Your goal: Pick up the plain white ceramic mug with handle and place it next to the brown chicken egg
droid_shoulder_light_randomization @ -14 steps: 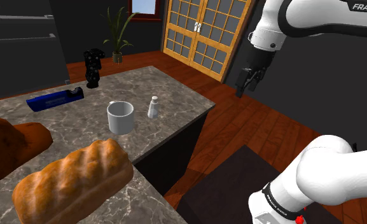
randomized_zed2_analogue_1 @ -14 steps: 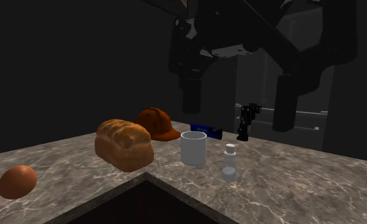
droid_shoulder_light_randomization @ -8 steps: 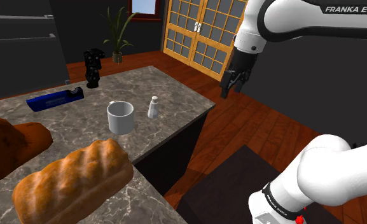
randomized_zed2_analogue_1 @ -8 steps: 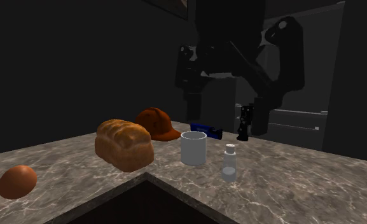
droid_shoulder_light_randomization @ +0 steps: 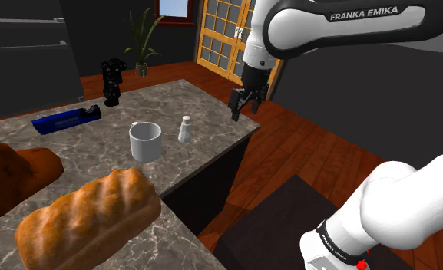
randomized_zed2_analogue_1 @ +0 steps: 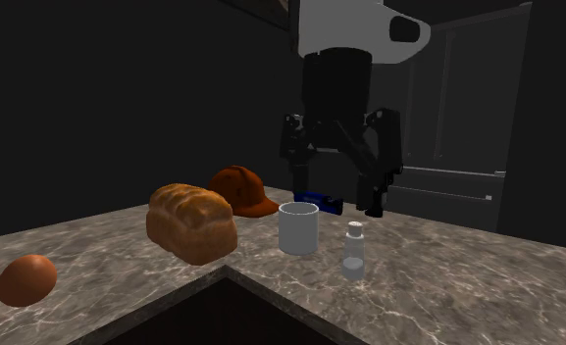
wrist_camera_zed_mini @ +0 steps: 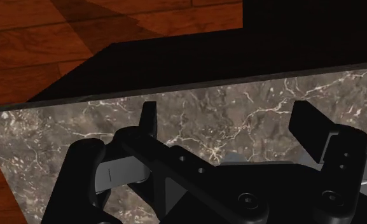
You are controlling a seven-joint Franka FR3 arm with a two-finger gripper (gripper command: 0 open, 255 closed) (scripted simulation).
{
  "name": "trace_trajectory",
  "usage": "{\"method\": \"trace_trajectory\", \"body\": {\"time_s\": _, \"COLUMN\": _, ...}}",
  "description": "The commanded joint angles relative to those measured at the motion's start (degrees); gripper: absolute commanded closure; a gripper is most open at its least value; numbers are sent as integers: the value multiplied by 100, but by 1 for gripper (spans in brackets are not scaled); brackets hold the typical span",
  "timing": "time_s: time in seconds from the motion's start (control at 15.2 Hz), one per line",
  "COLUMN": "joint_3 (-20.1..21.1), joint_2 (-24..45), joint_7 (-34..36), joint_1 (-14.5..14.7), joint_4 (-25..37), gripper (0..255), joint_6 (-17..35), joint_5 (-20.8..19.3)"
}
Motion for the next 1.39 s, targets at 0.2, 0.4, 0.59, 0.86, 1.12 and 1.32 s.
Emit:
{"method": "trace_trajectory", "body": {"time_s": 0.2, "joint_3": 288, "joint_2": 1003, "joint_7": 365, "joint_1": 134, "joint_4": 602, "gripper": 0, "joint_6": 454, "joint_5": -1}}
{"method": "trace_trajectory", "body": {"time_s": 0.4, "joint_3": 429, "joint_2": 1608, "joint_7": 584, "joint_1": 215, "joint_4": 1056, "gripper": 0, "joint_6": 631, "joint_5": -68}}
{"method": "trace_trajectory", "body": {"time_s": 0.59, "joint_3": 547, "joint_2": 2225, "joint_7": 807, "joint_1": 308, "joint_4": 1574, "gripper": 0, "joint_6": 750, "joint_5": -176}}
{"method": "trace_trajectory", "body": {"time_s": 0.86, "joint_3": 660, "joint_2": 3066, "joint_7": 1095, "joint_1": 465, "joint_4": 2369, "gripper": 0, "joint_6": 815, "joint_5": -365}}
{"method": "trace_trajectory", "body": {"time_s": 1.12, "joint_3": 717, "joint_2": 3938, "joint_7": 1352, "joint_1": 671, "joint_4": 3306, "gripper": 0, "joint_6": 763, "joint_5": -577}}
{"method": "trace_trajectory", "body": {"time_s": 1.32, "joint_3": 724, "joint_2": 4585, "joint_7": 1502, "joint_1": 848, "joint_4": 4077, "gripper": 0, "joint_6": 649, "joint_5": -722}}
